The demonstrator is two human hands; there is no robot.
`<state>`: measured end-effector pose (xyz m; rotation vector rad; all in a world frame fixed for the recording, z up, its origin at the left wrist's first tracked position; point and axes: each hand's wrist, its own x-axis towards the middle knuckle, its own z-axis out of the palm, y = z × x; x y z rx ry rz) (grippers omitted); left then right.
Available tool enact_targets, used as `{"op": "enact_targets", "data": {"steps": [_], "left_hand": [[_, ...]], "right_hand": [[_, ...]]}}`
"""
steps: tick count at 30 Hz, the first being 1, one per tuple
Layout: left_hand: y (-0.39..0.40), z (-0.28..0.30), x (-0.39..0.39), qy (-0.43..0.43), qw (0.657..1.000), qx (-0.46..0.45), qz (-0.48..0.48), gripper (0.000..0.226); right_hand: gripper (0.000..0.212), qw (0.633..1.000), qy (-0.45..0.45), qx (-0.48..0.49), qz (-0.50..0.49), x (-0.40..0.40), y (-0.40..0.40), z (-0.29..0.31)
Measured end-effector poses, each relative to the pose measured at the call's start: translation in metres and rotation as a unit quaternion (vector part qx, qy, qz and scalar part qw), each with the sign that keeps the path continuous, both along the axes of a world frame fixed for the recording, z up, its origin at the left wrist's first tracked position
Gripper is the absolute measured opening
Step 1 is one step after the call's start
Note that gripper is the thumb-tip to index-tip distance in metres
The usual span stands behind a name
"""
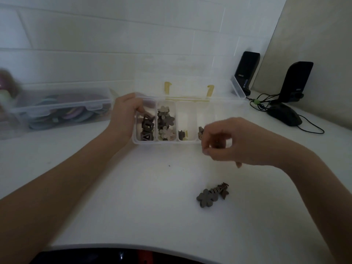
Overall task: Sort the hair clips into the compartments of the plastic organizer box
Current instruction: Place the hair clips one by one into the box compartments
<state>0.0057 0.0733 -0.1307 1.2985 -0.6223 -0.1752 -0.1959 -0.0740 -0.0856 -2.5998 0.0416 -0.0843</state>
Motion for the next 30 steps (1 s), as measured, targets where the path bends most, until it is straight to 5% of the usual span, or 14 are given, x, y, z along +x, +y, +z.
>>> {"op": "enact_targets", "data": {"steps": [6,12,16,20,30], "left_hand": [[-0.007,0.001,-0.017,-0.036,0.999,-0.001,0.028,0.043],[-0.014,0.001,-0.04,-0.042,0.999,-0.013,0.02,0.04],[-0.017,0.001,-0.052,-0.052,0.999,-0.012,-0.006,0.009],[-0.019,-0.001,-0.055,-0.038,0.999,-0.016,-0.012,0.019],[-0.018,-0.004,-0.045,-0.03,0.999,0.034,0.011,0.026]], "right_hand": [[0.015,0.97,-0.214,0.108,-0.037,0.017,0.014,-0.02],[0.028,0.941,-0.335,0.036,0.005,0.025,0.038,-0.034],[0.017,0.921,-0.384,-0.049,-0.05,0.031,0.05,-0.034],[0.005,0.901,-0.386,-0.186,-0.072,0.041,0.049,-0.044],[0.019,0.91,-0.335,-0.233,-0.071,0.031,0.039,-0.042]]}}
